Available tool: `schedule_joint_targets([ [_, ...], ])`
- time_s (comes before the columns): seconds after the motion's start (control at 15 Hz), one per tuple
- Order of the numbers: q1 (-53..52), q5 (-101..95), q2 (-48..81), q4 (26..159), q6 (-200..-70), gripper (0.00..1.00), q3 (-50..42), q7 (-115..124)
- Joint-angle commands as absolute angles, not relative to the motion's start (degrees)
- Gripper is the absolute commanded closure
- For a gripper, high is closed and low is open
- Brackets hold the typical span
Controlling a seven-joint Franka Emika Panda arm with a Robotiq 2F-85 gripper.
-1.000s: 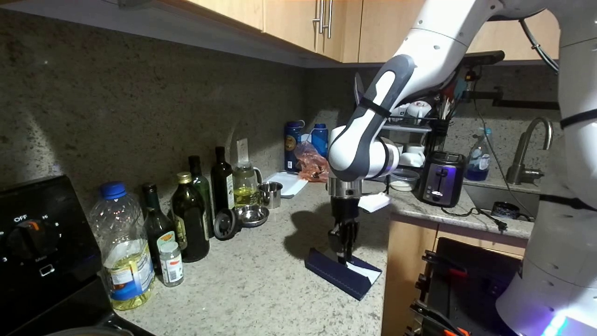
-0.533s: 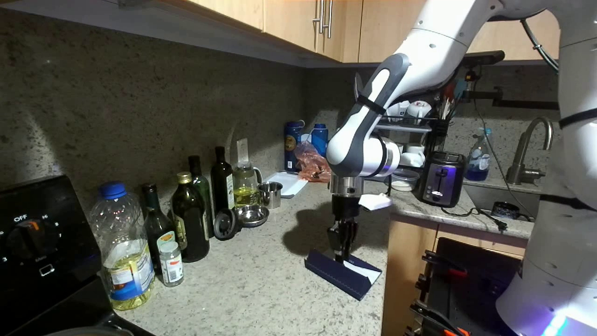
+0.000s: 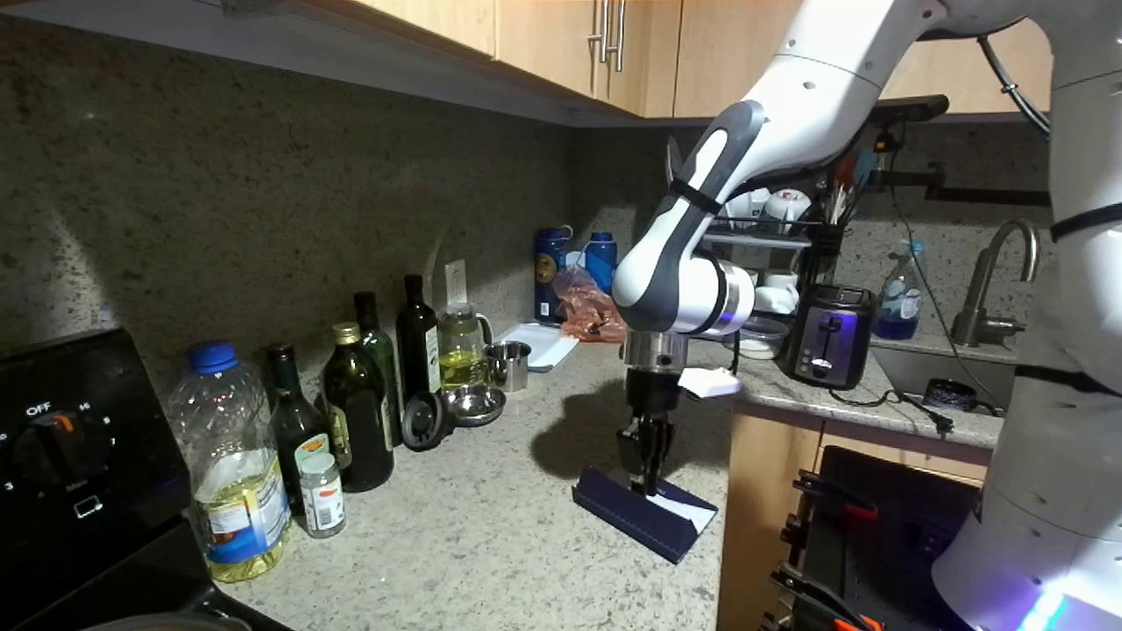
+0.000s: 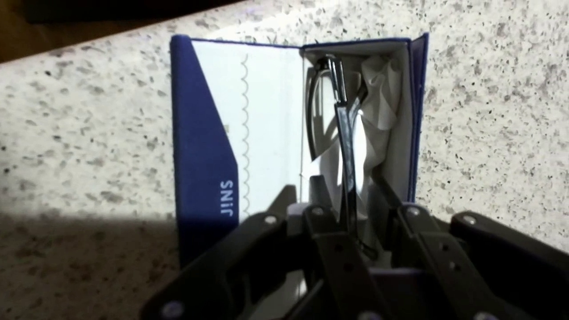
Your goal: Take the eyeglasses out of its case and put them on the counter
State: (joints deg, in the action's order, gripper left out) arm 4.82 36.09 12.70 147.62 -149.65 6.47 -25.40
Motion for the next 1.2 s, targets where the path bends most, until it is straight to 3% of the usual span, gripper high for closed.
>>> schedule_joint_targets([
  [0.0,5.40,38.43,11.62,149.13,-150.02,0.72,7.31,-27.59],
  [0.8,5.28,38.12,12.62,149.35,-149.74,0.75,7.41,-27.47],
  [1.13,5.29,37.82,13.04,149.36,-149.53,0.81,7.62,-27.46],
])
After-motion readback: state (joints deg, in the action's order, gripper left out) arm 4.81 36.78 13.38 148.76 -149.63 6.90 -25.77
